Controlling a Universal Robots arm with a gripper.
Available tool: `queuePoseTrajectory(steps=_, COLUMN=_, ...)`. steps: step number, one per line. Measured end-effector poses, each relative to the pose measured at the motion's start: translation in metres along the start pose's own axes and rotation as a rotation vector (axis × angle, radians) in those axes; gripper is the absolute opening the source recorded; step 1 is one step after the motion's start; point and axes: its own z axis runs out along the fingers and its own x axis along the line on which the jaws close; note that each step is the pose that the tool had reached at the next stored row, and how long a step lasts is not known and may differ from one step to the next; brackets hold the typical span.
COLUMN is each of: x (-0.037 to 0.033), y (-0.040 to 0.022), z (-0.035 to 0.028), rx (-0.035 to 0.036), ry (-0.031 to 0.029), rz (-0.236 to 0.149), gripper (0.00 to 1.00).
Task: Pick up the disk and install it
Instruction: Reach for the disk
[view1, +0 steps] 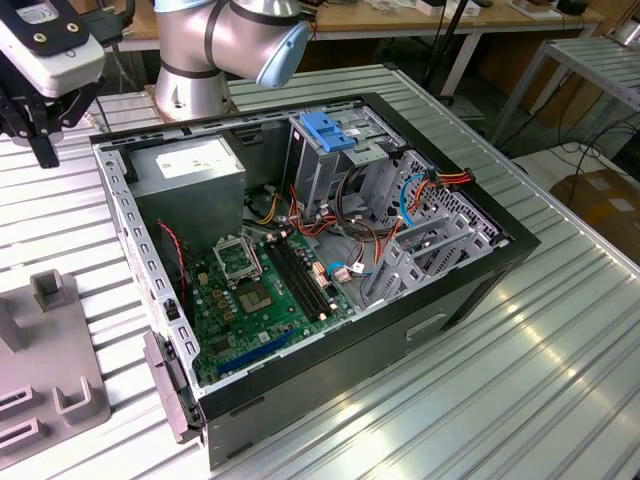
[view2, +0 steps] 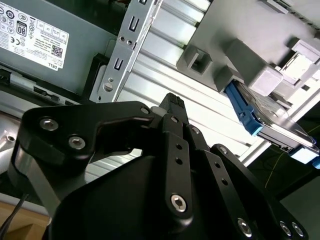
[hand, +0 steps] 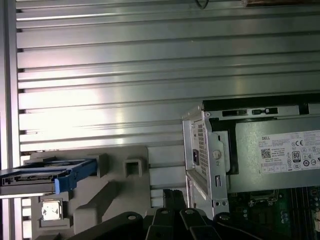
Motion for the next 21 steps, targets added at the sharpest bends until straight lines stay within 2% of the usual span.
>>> queuePoseTrajectory(steps=6, x=0.0132, y=0.0001, z=-0.0002, rx=0.0000, ry=0.0000, rz=0.000, gripper=0.10)
queuePoseTrajectory(steps=12, x=0.0304, y=0.0000, z=-0.0004, rx=0.0000, ry=0.0000, rz=0.000, gripper=0.10)
queuePoseTrajectory(steps=21, x=0.0524, y=-0.0004, z=-0.0007, rx=0.0000, ry=0.0000, rz=0.000, gripper=0.10)
